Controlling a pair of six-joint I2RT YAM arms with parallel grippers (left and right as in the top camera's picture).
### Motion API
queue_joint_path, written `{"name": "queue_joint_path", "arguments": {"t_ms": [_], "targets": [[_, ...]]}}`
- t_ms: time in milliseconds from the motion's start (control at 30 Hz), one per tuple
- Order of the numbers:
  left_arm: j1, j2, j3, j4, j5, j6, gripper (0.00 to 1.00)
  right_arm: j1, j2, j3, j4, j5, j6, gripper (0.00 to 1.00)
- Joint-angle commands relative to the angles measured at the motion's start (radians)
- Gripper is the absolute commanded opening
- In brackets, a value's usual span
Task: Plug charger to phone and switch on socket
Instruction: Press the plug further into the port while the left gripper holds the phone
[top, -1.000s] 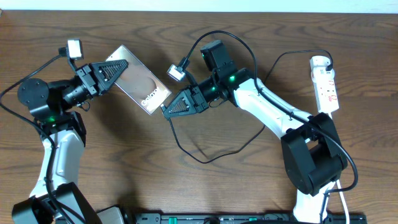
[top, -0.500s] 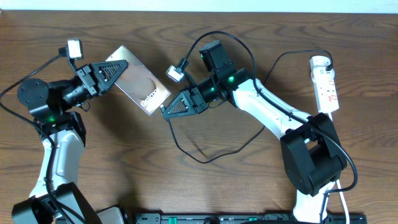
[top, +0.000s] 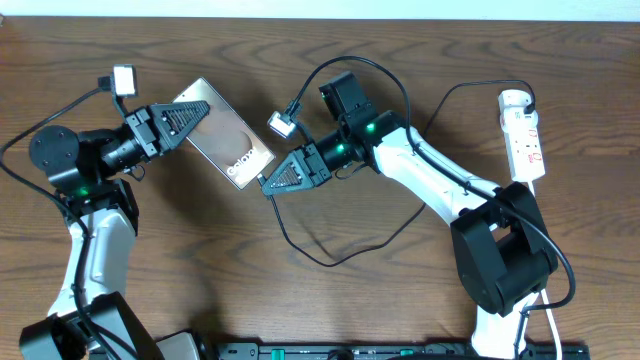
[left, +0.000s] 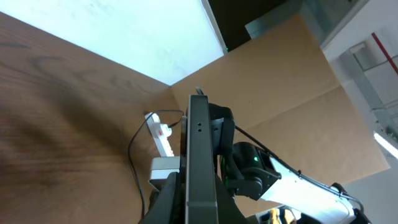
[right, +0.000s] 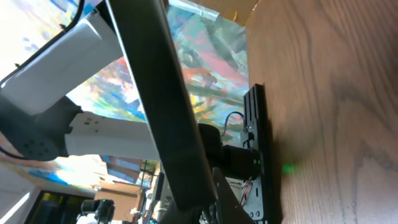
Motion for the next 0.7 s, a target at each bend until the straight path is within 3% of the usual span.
{"name": "queue_joint_path", "arguments": {"t_ms": [0, 667], "targets": [[-0.018, -0.011, 0.016, 0.005, 0.095, -0.048, 0.07, -0.008, 0.003, 0.012, -0.003, 0.133, -0.006, 0.01], [-0.018, -0.011, 0.016, 0.004, 0.095, -0.04, 0.07, -0.01, 0.003, 0.013, 0.015, 0.079, -0.014, 0.01]]}}
